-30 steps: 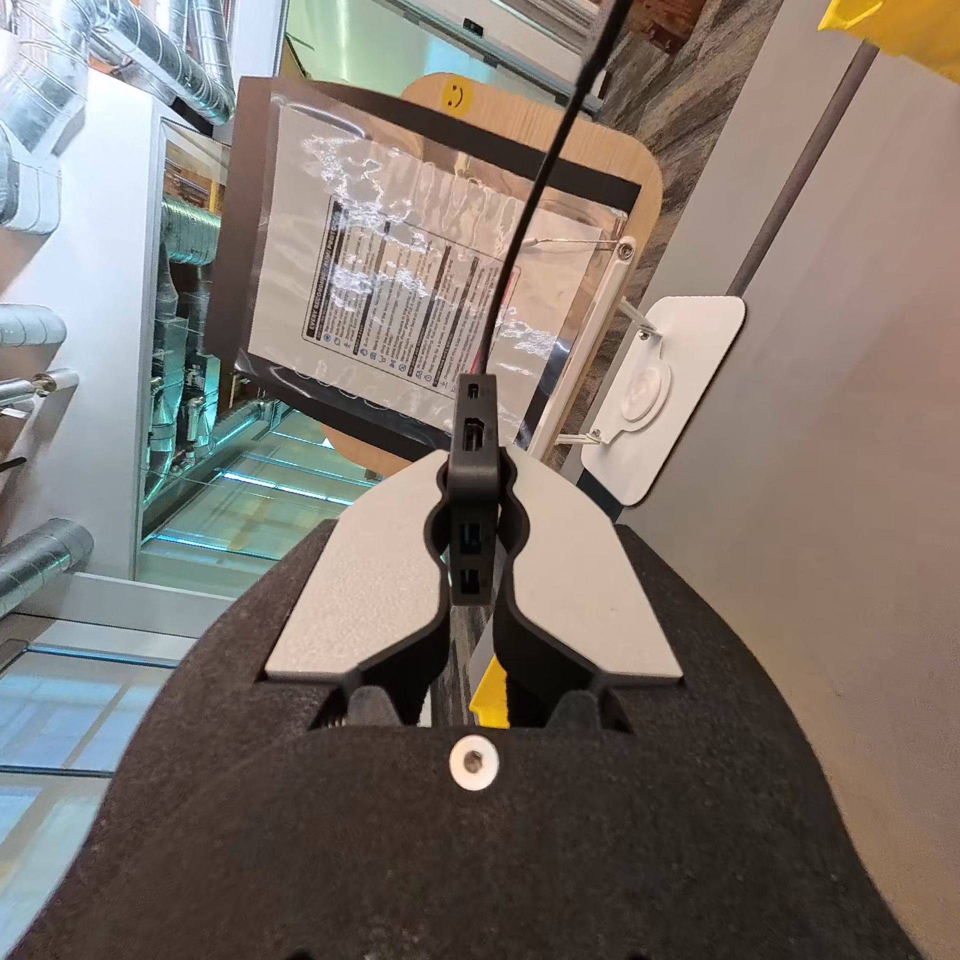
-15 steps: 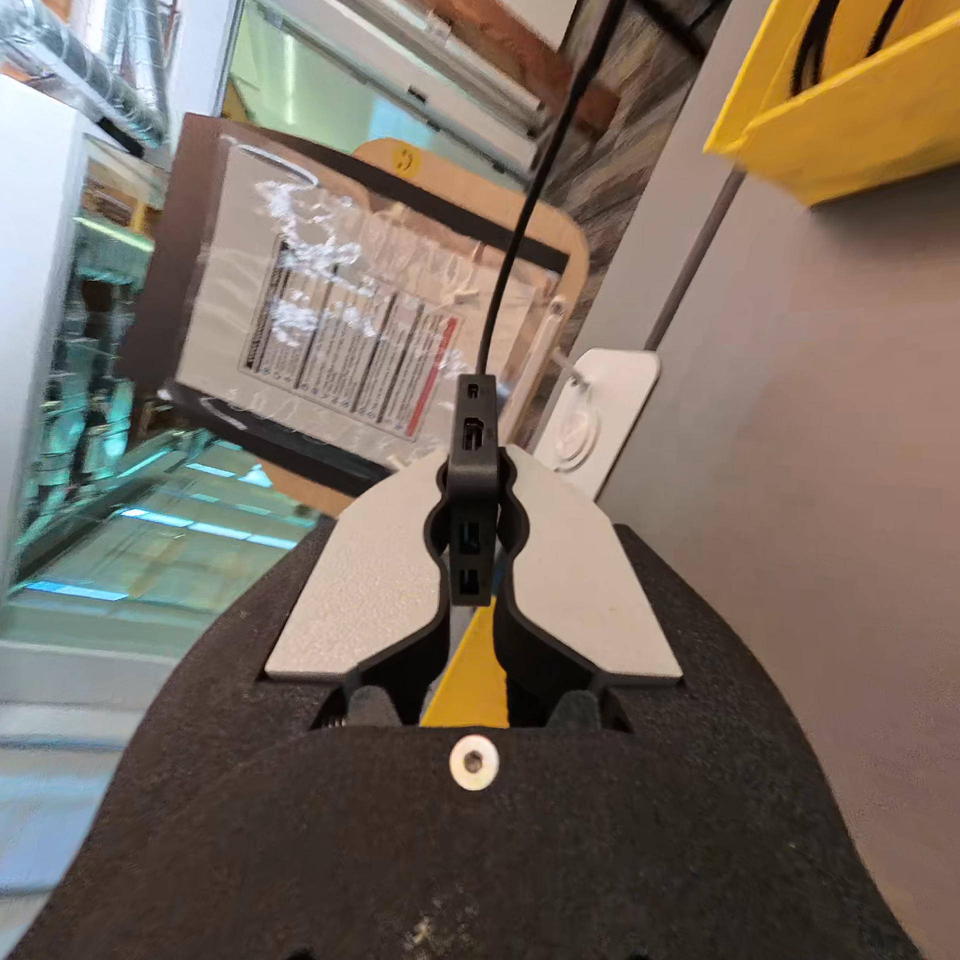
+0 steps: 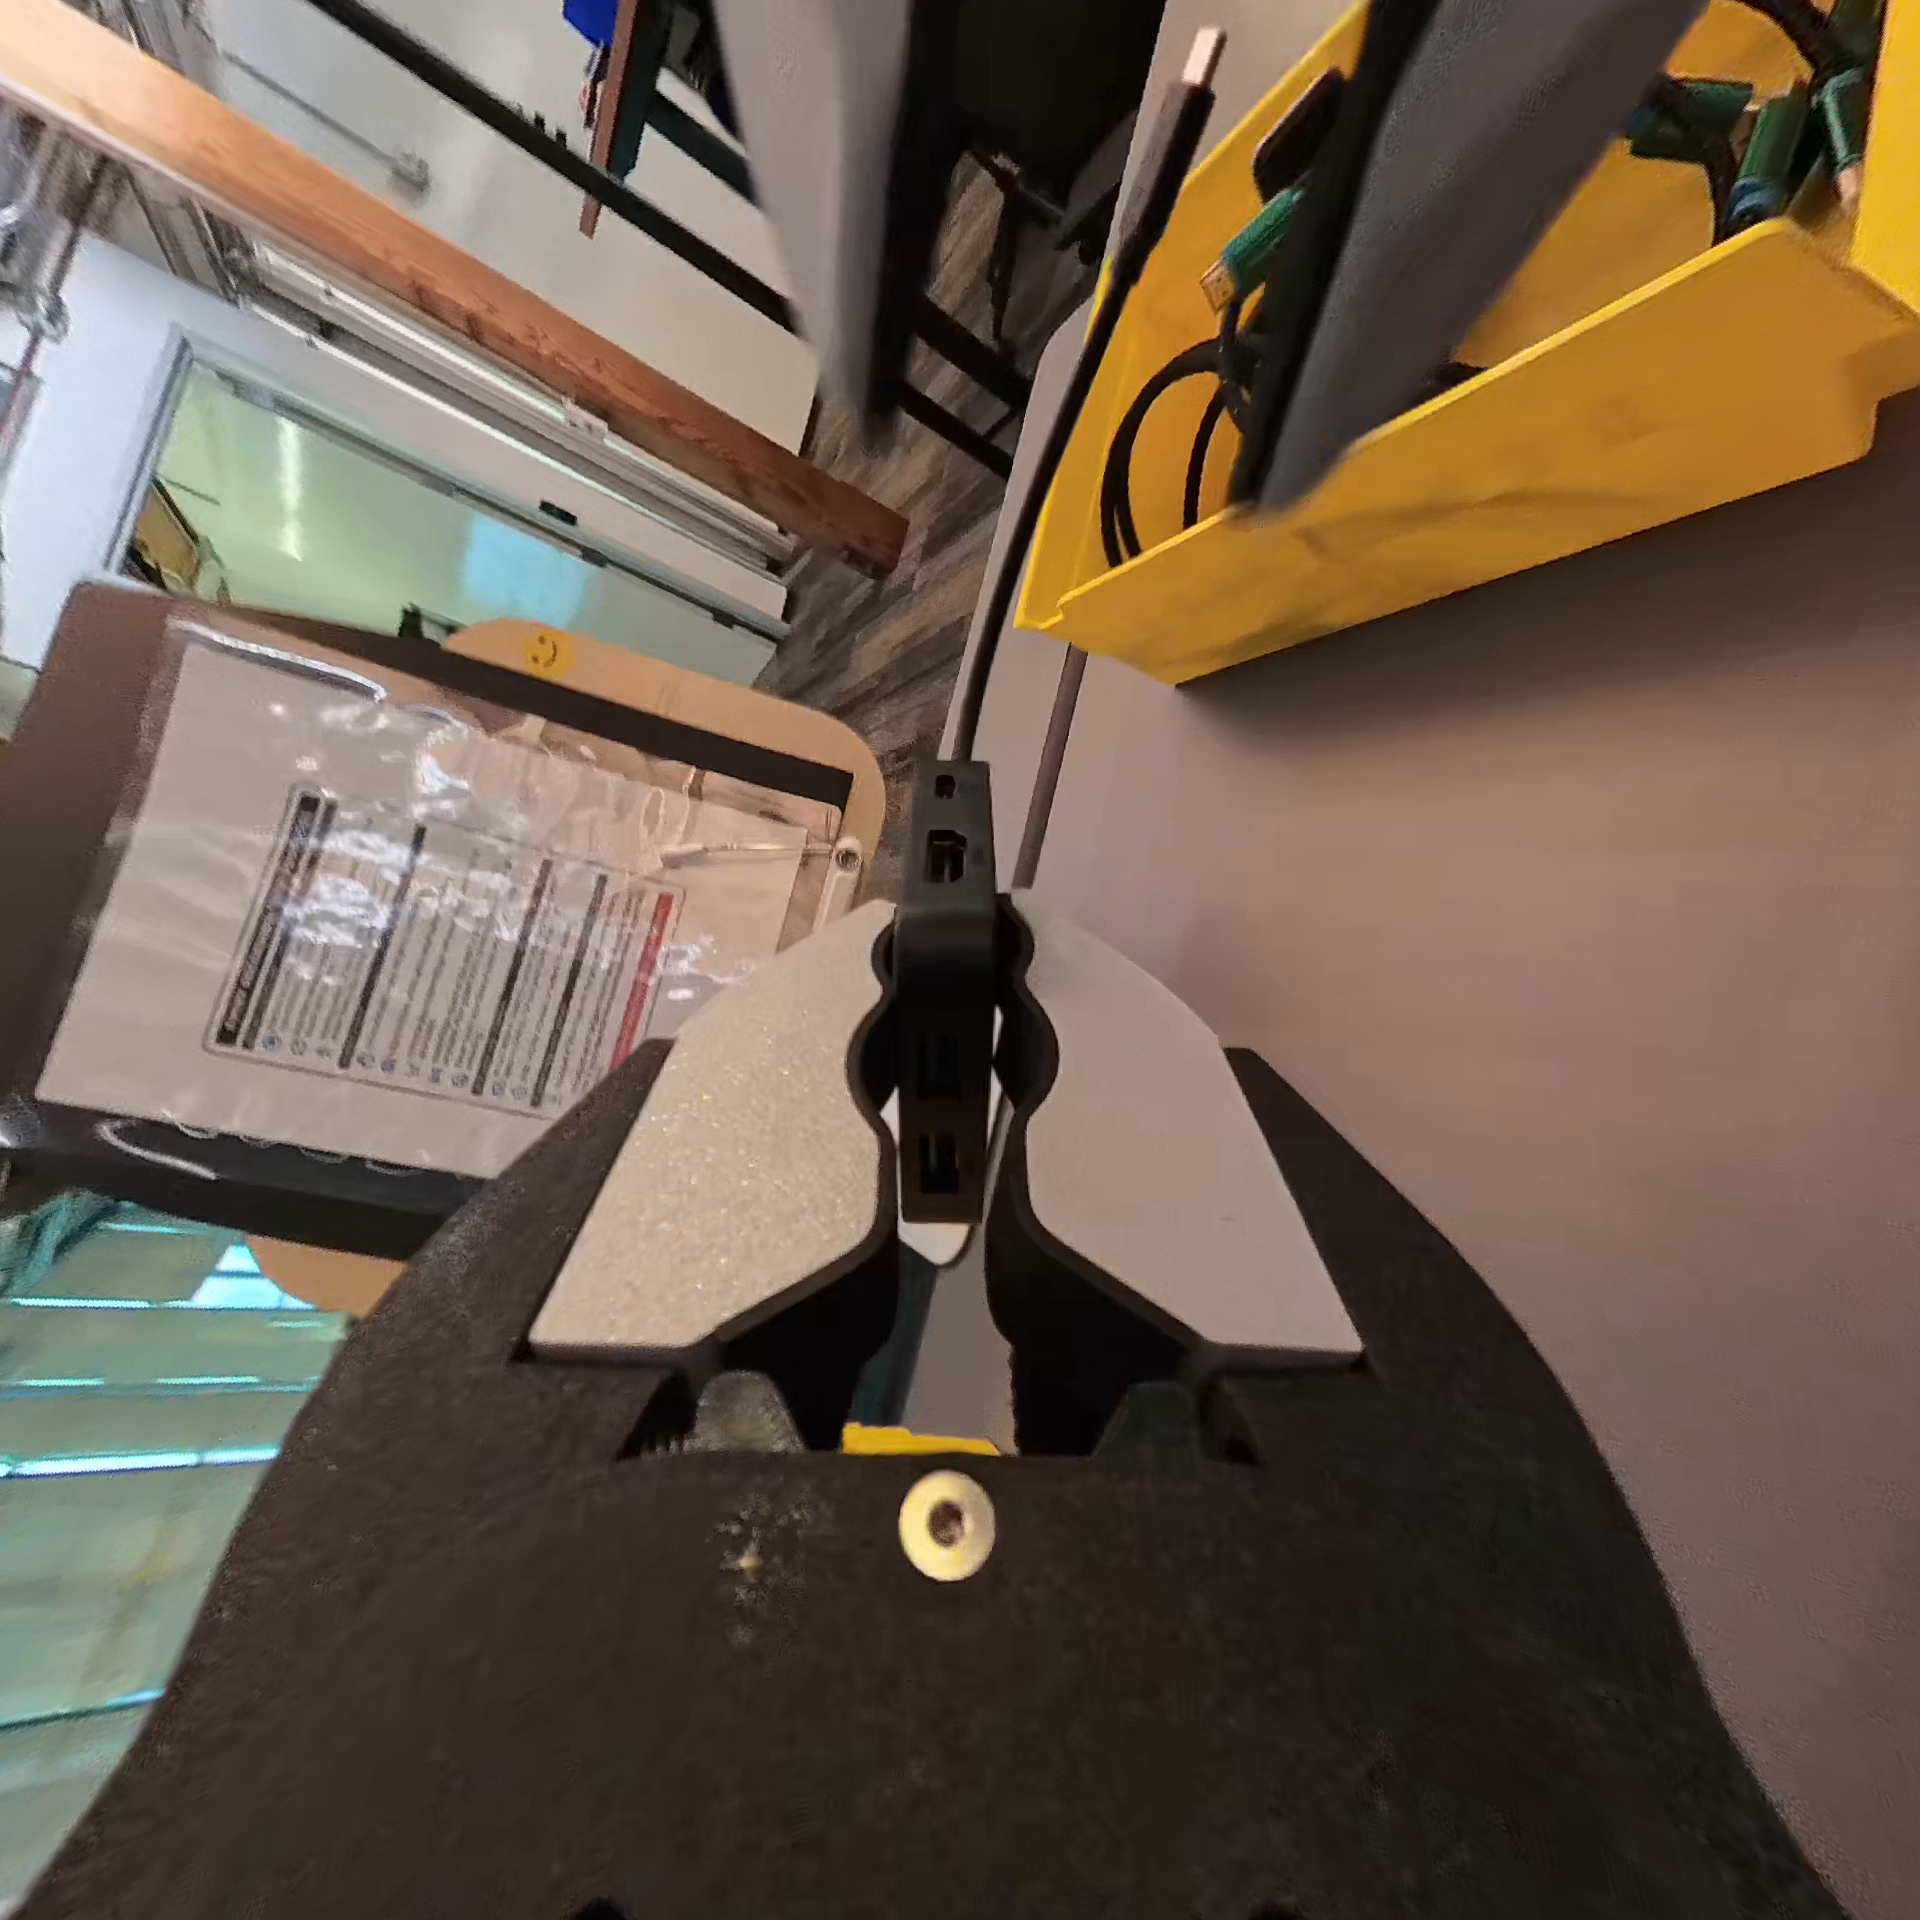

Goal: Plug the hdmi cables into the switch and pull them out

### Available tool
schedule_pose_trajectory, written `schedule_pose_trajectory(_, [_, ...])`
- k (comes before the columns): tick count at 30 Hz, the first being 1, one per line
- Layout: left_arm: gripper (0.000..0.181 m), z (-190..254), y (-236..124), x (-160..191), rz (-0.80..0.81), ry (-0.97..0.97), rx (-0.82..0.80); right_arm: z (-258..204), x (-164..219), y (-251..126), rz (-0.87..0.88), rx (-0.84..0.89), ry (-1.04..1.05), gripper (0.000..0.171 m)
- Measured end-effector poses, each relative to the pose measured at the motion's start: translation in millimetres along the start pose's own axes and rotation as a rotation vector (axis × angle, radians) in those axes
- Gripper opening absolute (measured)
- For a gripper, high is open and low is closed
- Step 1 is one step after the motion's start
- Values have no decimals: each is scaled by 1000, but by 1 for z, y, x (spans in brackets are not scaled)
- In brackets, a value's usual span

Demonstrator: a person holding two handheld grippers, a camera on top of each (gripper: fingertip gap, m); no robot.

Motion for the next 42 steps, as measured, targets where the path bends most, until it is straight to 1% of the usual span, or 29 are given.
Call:
schedule_pose_trajectory(2, [13,5,0,-7,25,33,2,-2,21,16,-155,-6,-23,35])
schedule_pose_trajectory(3, [14,7,-1,-10,33,50,7,-2,30,21,-198,-9,-27,34])
schedule_pose_trajectory(4, [14,10,-1,-12,39,64,19,-1,34,26,-203,-4,-27,32])
schedule_pose_trajectory(5, [14,14,-1,-14,39,78,37,0,33,29,-168,0,-22,28])
schedule_pose_trajectory(7, [16,18,0,-14,21,120,34,-5,37,33,-160,-47,-17,15])
schedule_pose_trajectory(9, [19,16,3,-15,21,96,-2,-2,40,30,-178,-71,52,15])
schedule_pose_trajectory(11, [21,2,2,-17,9,48,-93,7,49,14,-221,-42,125,15])
schedule_pose_trajectory(13, [22,-18,-6,-15,-4,25,-210,21,71,-18,-278,51,180,15])
schedule_pose_trajectory(14, [21,-27,-11,-14,0,7,-245,31,86,-39,-303,131,228,15])
schedule_pose_trajectory(15, [18,-33,-16,-13,2,-18,-262,38,104,-60,-317,205,288,15])
schedule_pose_trajectory(16, [16,-37,-21,-12,0,-38,-266,39,125,-78,-322,224,377,15])
schedule_pose_trajectory(18, [15,-41,-25,-7,-22,-46,-261,32,175,-101,-380,236,533,15])
schedule_pose_trajectory(19, [14,-42,-26,-5,-37,-38,-263,26,198,-107,-401,225,597,15])
schedule_pose_trajectory(21, [13,-40,-23,-1,-64,-19,-251,13,234,-106,-338,168,778,14])
schedule_pose_trajectory(23, [13,-36,-18,2,-80,-7,-234,2,255,-97,-201,80,962,15])
schedule_pose_trajectory(26, [13,-28,-11,3,-100,15,-206,-6,267,-78,-30,-21,1063,15])
schedule_pose_trajectory(27, [12,-26,-9,4,-104,24,-200,-8,272,-74,-26,-35,1086,15])
schedule_pose_trajectory(29, [12,-23,-7,4,-109,31,-188,-11,287,-73,-139,-16,1141,16])
schedule_pose_trajectory(30, [12,-21,-6,3,-110,29,-182,-10,295,-74,-200,24,1153,15])
schedule_pose_trajectory(32, [12,-19,-5,3,-112,30,-171,-10,305,-76,-274,69,1205,16])
schedule_pose_trajectory(34, [12,-18,-4,4,-119,36,-165,-20,311,-71,-372,7,1234,17])
schedule_pose_trajectory(37, [12,-16,-2,5,-126,42,-159,-36,315,-56,-525,-109,1127,19])
schedule_pose_trajectory(39, [12,-15,-1,6,-134,47,-154,-43,325,-52,-714,-127,1061,19])
schedule_pose_trajectory(40, [12,-15,-1,6,-139,52,-154,-42,327,-51,-751,-120,1053,18])
schedule_pose_trajectory(42, [12,-14,-2,7,-146,64,-153,-32,324,-51,-733,-58,1041,17])
Point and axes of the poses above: each gripper's, where its closed fingertips meet, y out along the fingers, x out of its underside, z = x × y across the jaws, the point moved 4 cm from there along -y, back along the fingers, and after that the axes turned 12 degrees about -x, right-handed, at the moved point
